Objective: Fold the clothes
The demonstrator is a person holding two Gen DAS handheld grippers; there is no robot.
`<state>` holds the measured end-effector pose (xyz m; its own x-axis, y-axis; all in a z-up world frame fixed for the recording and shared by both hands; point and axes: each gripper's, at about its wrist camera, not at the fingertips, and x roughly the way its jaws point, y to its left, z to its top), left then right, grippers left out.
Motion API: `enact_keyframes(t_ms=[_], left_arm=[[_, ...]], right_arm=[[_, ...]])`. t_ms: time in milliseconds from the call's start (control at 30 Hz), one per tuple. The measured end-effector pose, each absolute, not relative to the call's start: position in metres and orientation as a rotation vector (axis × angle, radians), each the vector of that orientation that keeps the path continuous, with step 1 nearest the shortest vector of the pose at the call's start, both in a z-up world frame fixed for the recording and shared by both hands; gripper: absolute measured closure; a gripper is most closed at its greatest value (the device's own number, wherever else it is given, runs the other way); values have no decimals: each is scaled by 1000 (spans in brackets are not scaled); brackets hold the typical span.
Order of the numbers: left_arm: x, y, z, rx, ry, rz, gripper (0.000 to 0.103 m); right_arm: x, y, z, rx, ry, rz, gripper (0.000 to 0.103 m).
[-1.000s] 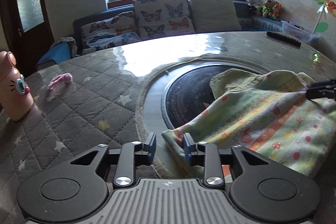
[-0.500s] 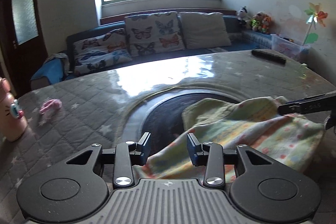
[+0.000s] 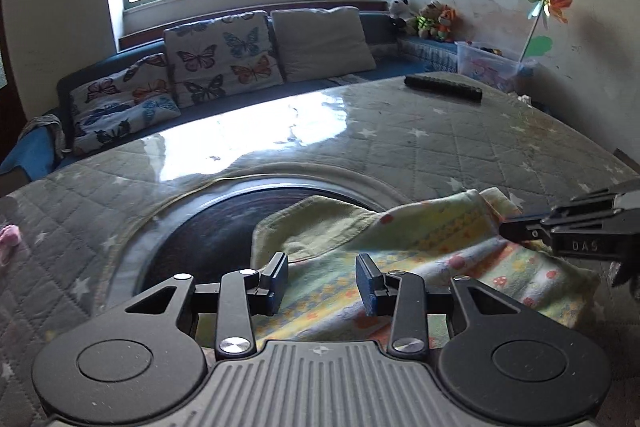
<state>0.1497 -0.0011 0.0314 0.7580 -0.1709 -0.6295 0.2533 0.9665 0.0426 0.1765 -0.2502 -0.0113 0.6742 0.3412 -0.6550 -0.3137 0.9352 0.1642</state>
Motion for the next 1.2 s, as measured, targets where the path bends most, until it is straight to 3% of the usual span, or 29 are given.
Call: enact_keyframes(t_ms=[133, 567, 700, 900, 967, 1033, 1200], left_arm=[[147, -8, 23, 136, 685, -260, 63], [119, -25, 11, 215, 664, -323, 62], [104, -30, 8, 234, 653, -369, 62], [75, -40, 3, 274, 630, -420, 59], [68, -41, 2, 273, 623, -423, 56], [62, -40, 2, 263, 621, -429, 55], [49, -34, 6, 222, 629, -435, 55]], right_arm=[[177, -245, 4, 20, 681, 413, 87], [236, -177, -10, -40, 796, 593, 86], [242, -169, -8, -84, 822, 610, 76], [233, -170, -8, -114, 810, 613, 73], [224, -171, -9, -124, 797, 621, 69], [214, -173, -10, -134, 785, 628, 58], [191, -178, -12, -158, 753, 646, 51]])
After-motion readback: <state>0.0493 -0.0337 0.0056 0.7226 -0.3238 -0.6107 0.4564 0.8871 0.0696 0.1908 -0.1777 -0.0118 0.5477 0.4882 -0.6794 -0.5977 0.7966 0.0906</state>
